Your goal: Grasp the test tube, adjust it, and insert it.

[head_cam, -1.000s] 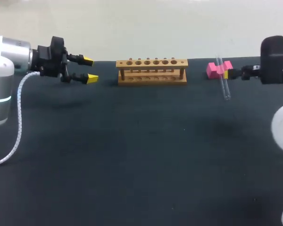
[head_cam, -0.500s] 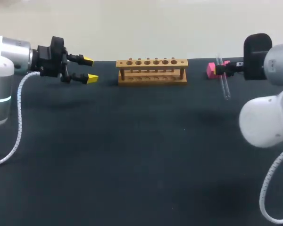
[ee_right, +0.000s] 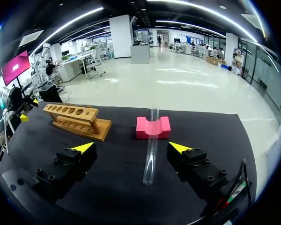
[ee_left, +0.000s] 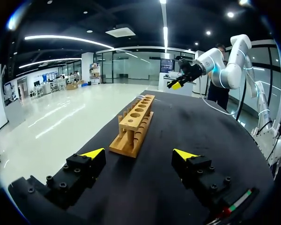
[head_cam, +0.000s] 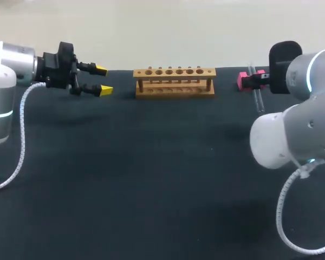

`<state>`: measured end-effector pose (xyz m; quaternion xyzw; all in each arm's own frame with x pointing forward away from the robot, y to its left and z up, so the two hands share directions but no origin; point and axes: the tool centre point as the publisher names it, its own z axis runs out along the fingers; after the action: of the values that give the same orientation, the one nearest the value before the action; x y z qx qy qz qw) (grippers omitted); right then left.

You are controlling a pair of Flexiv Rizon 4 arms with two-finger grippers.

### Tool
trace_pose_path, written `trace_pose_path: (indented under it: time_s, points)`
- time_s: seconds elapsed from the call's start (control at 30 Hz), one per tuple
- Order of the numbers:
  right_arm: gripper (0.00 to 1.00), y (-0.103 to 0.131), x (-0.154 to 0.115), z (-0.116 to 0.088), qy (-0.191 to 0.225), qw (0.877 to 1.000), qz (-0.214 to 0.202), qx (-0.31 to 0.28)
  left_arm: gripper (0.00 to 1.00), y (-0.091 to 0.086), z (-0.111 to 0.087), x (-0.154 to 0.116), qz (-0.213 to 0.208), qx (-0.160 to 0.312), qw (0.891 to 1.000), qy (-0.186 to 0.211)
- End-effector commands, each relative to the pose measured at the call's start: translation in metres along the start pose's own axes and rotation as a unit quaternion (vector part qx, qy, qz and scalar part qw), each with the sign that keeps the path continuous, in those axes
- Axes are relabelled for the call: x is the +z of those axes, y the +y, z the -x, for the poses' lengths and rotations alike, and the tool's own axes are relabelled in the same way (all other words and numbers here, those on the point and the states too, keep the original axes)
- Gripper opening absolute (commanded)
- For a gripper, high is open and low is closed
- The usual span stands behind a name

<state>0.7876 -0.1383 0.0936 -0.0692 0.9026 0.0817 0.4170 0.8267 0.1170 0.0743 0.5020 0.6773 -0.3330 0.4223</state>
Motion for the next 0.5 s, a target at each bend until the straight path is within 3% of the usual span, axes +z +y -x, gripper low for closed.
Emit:
trace_pose_path:
  time_s: [0.03,0.4,0.5]
  points:
    - [1.0,0.0032,-0.002,0.0006,0.002,0.973,-0.232,0.0,1.0,-0.0008,-0.0009,0.0,0.001,0.001,1.0,-0.002]
    - [1.0,0.0032,-0.002,0.0006,0.002,0.973,-0.232,0.0,1.0,-0.0008,-0.0009,0.0,0.001,0.001,1.0,-0.002]
    - [1.0,-0.0013,0.0066,-0.0005,-0.007,0.978,-0.21,0.01,1.0,-0.0008,-0.0009,0.0,0.001,0.001,1.0,-0.002]
